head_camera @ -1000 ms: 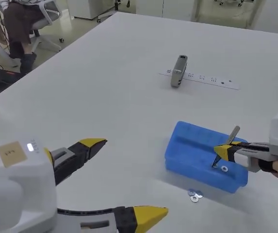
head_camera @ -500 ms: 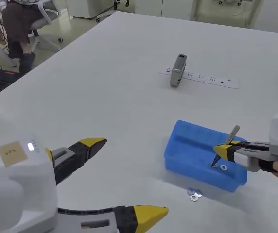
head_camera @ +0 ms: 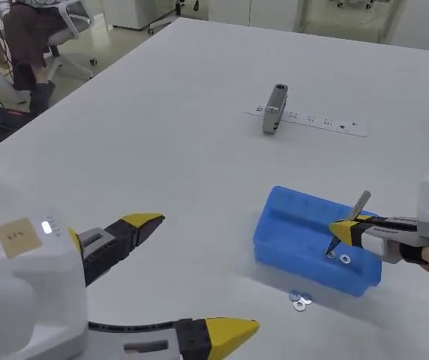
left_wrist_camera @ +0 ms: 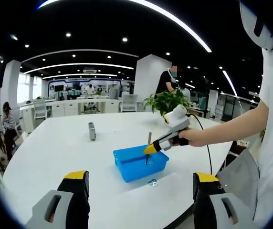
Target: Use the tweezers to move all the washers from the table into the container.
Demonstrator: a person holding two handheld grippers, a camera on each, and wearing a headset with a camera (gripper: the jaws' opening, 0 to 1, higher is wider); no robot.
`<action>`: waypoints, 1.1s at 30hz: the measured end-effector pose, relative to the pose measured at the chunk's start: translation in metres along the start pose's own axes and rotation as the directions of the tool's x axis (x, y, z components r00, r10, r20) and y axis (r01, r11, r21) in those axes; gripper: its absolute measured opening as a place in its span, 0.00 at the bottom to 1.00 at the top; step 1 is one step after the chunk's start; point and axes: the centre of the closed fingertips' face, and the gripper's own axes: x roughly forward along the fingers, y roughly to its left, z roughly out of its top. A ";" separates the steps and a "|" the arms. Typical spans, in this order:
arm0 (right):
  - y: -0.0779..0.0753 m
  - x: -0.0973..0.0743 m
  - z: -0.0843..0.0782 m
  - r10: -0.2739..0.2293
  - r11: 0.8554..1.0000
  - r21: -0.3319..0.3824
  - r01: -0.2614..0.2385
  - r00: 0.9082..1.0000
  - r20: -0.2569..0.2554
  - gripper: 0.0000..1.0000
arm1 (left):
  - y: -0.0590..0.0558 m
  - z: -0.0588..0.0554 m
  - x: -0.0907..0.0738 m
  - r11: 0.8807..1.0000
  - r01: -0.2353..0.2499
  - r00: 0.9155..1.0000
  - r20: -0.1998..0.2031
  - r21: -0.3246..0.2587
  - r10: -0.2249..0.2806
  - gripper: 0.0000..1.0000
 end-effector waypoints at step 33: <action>0.041 -0.043 0.040 0.049 0.998 0.039 -0.057 0.982 0.182 0.04 | -0.009 0.001 0.005 0.999 0.032 0.999 -0.008 0.009 -0.032 0.91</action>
